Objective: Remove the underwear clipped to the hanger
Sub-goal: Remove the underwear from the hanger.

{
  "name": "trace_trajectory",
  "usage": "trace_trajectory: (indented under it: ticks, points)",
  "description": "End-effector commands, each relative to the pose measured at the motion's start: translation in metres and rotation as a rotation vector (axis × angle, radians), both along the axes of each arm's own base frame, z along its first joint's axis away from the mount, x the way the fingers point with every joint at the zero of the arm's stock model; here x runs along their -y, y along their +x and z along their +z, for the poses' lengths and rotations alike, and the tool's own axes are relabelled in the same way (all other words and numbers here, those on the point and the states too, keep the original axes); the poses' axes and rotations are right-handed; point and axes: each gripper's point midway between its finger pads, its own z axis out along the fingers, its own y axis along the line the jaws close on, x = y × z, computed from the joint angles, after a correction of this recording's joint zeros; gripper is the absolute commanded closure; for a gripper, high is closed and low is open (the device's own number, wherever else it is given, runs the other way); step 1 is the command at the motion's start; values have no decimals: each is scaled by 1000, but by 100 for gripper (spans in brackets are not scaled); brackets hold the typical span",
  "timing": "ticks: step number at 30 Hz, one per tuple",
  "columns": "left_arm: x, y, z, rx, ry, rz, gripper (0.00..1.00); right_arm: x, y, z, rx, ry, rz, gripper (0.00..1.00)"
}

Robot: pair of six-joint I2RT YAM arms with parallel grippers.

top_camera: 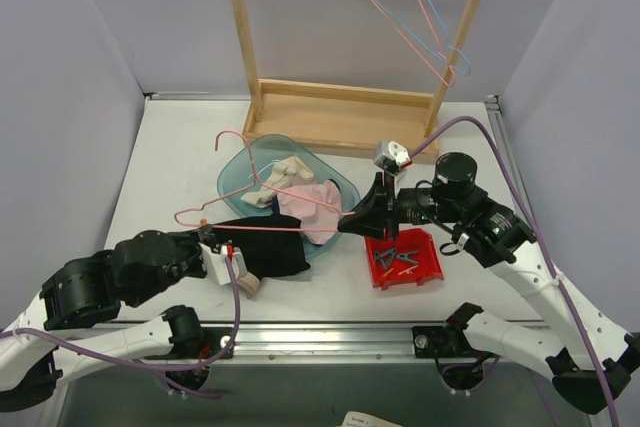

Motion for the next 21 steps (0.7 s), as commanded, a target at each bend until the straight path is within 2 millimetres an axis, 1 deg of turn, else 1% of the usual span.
trace_trajectory:
  ticks: [1,5,6,7,8,9,10,13,14,15,17,18,19,20,21]
  points:
    - [4,4,17,36,-64,10,97,-1,-6,27,77,63,34,100]
    - [5,1,26,28,-90,1,97,-2,-1,23,75,53,12,100]
    - [5,0,34,31,-112,-6,97,-2,1,23,76,52,3,100]
    - [8,-1,37,19,-132,-6,97,-2,3,21,72,44,-9,100]
    - [11,-3,42,11,-158,-12,97,-2,10,17,69,31,-43,100]
    - [19,-7,50,-2,-202,-46,97,-2,14,15,68,21,-59,100]
    - [22,-11,62,-12,-259,-59,97,-2,18,10,59,5,-76,100]
    - [47,-21,86,-62,-380,-140,97,-3,35,-3,44,-41,-142,100]
    - [55,-24,90,-79,-408,-163,97,-3,39,-5,41,-50,-163,100]
    - [68,-33,96,-107,-448,-228,97,1,52,-6,51,-68,-241,100]
    - [87,-41,93,-177,-465,-285,97,8,68,-12,45,-102,-341,100]
    - [99,-49,93,-212,-481,-342,97,13,78,-13,47,-114,-402,100]
    - [106,-50,91,-243,-489,-344,97,21,91,-14,50,-131,-491,100]
    - [112,-49,83,-265,-488,-342,97,27,97,-12,58,-130,-538,100]
    - [117,-45,85,-255,-516,-335,97,32,101,-11,61,-131,-577,100]
